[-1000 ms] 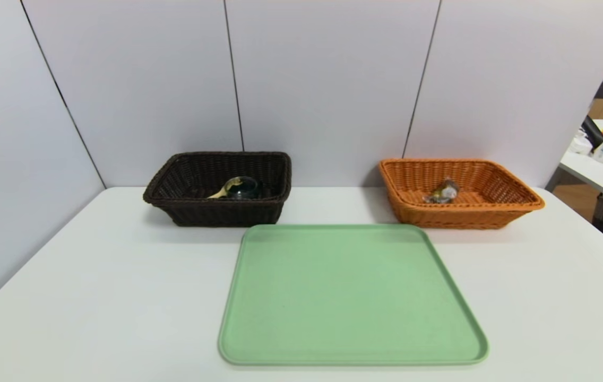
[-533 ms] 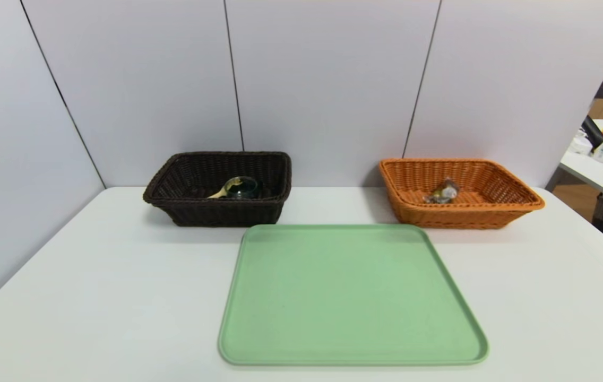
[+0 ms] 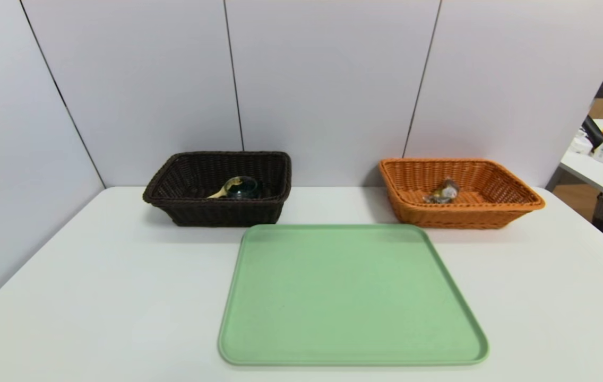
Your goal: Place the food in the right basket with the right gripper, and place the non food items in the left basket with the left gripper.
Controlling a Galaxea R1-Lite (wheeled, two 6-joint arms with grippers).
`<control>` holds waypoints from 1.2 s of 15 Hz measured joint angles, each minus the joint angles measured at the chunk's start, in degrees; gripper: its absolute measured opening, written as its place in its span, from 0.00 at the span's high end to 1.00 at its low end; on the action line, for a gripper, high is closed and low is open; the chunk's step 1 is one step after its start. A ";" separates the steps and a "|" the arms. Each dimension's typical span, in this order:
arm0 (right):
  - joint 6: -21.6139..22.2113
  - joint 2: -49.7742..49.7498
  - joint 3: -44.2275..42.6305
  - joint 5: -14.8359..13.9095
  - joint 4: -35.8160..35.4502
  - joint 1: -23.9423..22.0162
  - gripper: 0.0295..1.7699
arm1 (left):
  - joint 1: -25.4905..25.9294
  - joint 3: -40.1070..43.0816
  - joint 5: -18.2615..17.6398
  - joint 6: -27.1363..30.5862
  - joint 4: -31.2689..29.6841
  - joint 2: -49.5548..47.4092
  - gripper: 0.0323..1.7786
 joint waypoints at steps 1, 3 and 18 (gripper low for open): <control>-0.20 0.00 0.00 0.49 0.04 0.00 0.04 | 0.00 0.00 0.09 -0.68 0.00 0.00 0.05; 0.57 0.00 0.00 3.22 0.56 0.00 0.04 | 0.00 0.00 0.02 -0.62 -0.05 0.00 0.05; 12.32 0.00 0.00 2.41 3.15 0.00 0.04 | 0.00 0.00 0.09 -1.16 -0.17 0.02 0.05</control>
